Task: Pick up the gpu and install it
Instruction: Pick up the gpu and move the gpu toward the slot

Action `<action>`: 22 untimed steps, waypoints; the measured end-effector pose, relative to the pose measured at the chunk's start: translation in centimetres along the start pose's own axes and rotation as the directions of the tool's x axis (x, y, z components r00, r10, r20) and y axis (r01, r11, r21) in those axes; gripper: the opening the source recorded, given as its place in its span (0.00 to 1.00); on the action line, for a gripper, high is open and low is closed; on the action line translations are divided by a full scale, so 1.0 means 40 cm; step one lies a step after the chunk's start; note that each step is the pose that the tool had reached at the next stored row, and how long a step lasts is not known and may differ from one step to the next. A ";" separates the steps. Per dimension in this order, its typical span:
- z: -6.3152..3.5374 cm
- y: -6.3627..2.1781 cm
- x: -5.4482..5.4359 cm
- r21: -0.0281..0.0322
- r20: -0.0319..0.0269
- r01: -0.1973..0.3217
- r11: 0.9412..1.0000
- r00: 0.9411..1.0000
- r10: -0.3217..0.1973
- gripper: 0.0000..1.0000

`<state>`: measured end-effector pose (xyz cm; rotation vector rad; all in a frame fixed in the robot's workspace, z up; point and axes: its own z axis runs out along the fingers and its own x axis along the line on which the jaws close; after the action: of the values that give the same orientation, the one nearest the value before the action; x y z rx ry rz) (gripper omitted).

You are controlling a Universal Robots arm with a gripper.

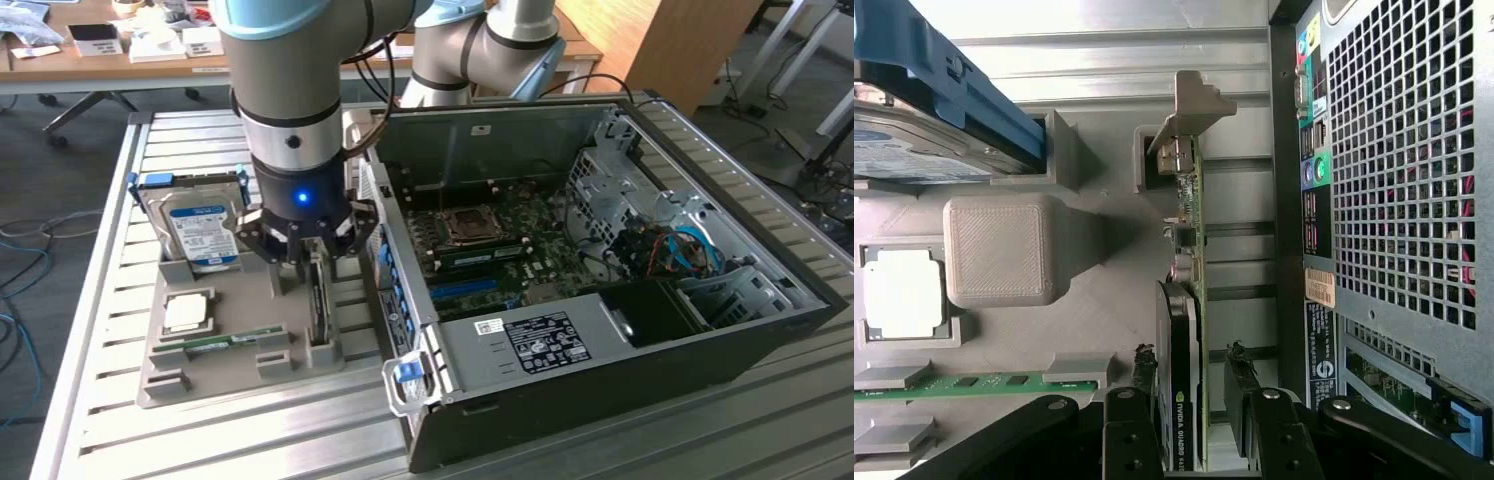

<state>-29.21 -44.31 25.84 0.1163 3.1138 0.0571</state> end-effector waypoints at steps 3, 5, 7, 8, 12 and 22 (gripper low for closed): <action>0.005 0.000 0.000 0.000 0.000 0.000 1.000 1.000 0.000 0.42; 0.011 0.000 0.000 0.000 0.000 0.000 1.000 1.000 0.000 0.42; 0.017 -0.001 0.000 0.000 0.000 0.000 1.000 1.000 0.000 0.42; 0.020 -0.001 0.000 0.000 0.000 0.000 1.000 1.000 0.000 0.42; 0.034 -0.001 0.000 0.000 0.000 0.000 1.000 1.000 0.000 0.42; 0.063 -0.002 0.001 0.000 0.000 0.000 1.000 1.000 0.000 0.42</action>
<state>-29.18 -44.31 23.33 0.1164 3.1139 0.0569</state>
